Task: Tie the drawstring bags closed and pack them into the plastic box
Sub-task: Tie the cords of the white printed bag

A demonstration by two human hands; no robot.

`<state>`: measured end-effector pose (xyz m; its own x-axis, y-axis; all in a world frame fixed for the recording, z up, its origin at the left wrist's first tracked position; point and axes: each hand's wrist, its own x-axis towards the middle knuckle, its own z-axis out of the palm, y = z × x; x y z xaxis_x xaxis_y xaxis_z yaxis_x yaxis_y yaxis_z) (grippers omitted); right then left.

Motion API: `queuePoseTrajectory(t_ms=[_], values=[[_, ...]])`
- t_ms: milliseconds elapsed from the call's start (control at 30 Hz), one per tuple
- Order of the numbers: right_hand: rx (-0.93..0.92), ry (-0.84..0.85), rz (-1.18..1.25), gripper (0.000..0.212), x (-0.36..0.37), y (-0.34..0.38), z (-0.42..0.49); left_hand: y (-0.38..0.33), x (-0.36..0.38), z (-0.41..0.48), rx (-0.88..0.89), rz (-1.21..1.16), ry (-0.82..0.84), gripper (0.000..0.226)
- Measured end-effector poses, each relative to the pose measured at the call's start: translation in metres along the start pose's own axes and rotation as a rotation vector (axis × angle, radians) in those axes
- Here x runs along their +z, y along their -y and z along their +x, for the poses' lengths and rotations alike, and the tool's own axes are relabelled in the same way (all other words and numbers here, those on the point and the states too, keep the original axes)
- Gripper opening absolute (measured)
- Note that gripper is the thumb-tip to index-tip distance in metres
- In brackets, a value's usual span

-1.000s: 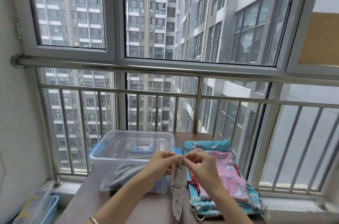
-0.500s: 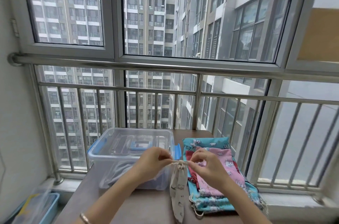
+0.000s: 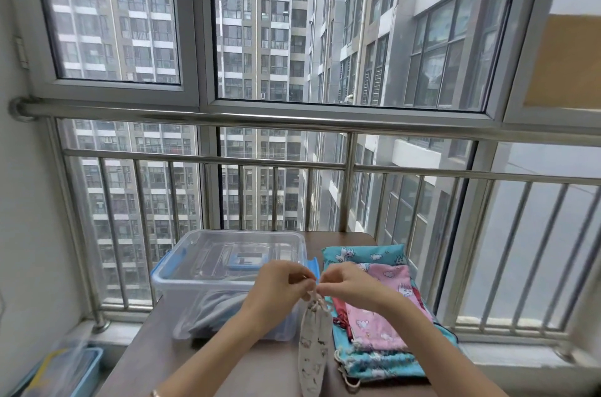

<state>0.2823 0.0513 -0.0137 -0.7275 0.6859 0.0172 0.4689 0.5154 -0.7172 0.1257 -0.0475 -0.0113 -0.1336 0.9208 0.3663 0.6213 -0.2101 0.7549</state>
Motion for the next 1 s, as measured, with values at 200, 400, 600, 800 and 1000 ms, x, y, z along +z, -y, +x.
queuePoseTrajectory(t_ms=[200, 400, 600, 800, 1000], values=[[0.059, 0.078, 0.013, 0.053, 0.0, 0.003, -0.001, 0.001, -0.002, 0.004, -0.094, -0.217, -0.071, 0.015], [-0.022, 0.111, 0.348, 0.013, 0.007, 0.007, -0.01, 0.004, -0.002, 0.006, -0.108, -0.235, -0.092, 0.016], [0.12, 0.008, 0.644, 0.011, 0.027, -0.001, 0.0, 0.004, 0.0, 0.004, -0.112, -0.305, -0.098, 0.017], [0.214, -0.031, 0.83, 0.006, 0.042, 0.0, 0.002, 0.007, 0.004, -0.001, -0.115, -0.275, -0.107, 0.017], [0.139, -0.041, 0.575, 0.011, 0.032, 0.004, 0.001, 0.013, -0.003, 0.0, -0.013, -0.087, -0.016, 0.022]])
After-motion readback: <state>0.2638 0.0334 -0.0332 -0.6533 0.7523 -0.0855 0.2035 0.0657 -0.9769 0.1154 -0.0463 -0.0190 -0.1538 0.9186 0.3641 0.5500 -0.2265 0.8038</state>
